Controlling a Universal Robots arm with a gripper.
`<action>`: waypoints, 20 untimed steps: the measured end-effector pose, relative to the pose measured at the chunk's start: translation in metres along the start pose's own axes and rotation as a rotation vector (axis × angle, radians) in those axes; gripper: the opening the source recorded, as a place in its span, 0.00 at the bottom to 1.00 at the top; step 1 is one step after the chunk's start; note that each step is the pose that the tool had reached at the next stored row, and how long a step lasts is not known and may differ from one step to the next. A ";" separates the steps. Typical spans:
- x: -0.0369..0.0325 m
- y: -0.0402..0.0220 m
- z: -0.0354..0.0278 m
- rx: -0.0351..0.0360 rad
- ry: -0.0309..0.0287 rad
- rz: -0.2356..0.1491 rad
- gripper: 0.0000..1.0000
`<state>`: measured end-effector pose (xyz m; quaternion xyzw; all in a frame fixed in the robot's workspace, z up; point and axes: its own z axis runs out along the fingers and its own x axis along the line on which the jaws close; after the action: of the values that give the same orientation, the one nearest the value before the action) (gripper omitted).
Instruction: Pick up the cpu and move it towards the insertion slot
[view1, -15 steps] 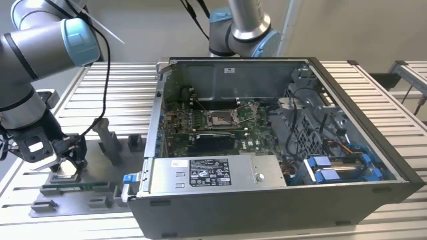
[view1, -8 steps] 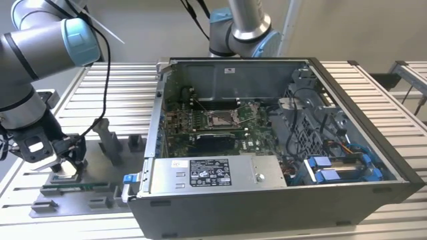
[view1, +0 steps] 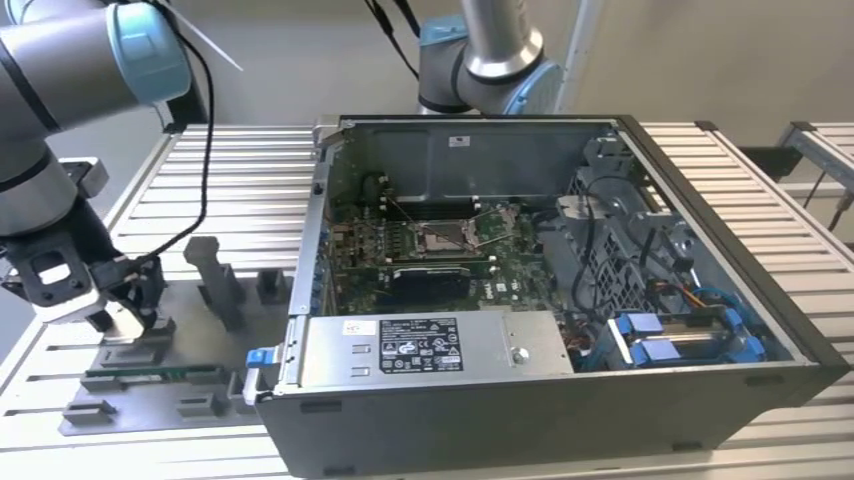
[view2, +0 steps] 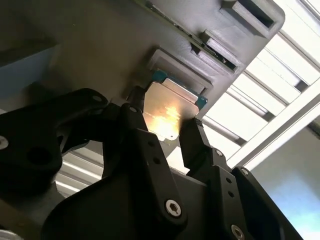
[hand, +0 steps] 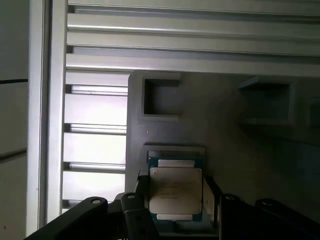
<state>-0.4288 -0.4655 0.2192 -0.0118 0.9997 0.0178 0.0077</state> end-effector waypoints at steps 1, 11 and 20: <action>-0.0001 0.0002 -0.0048 0.0000 0.0000 0.000 0.00; -0.0008 0.0018 -0.0502 -0.0001 0.0010 0.000 0.00; -0.0014 0.0032 -0.0911 -0.0001 0.0040 0.000 0.00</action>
<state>-0.4288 -0.4654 0.3104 -0.0117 0.9998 0.0178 0.0057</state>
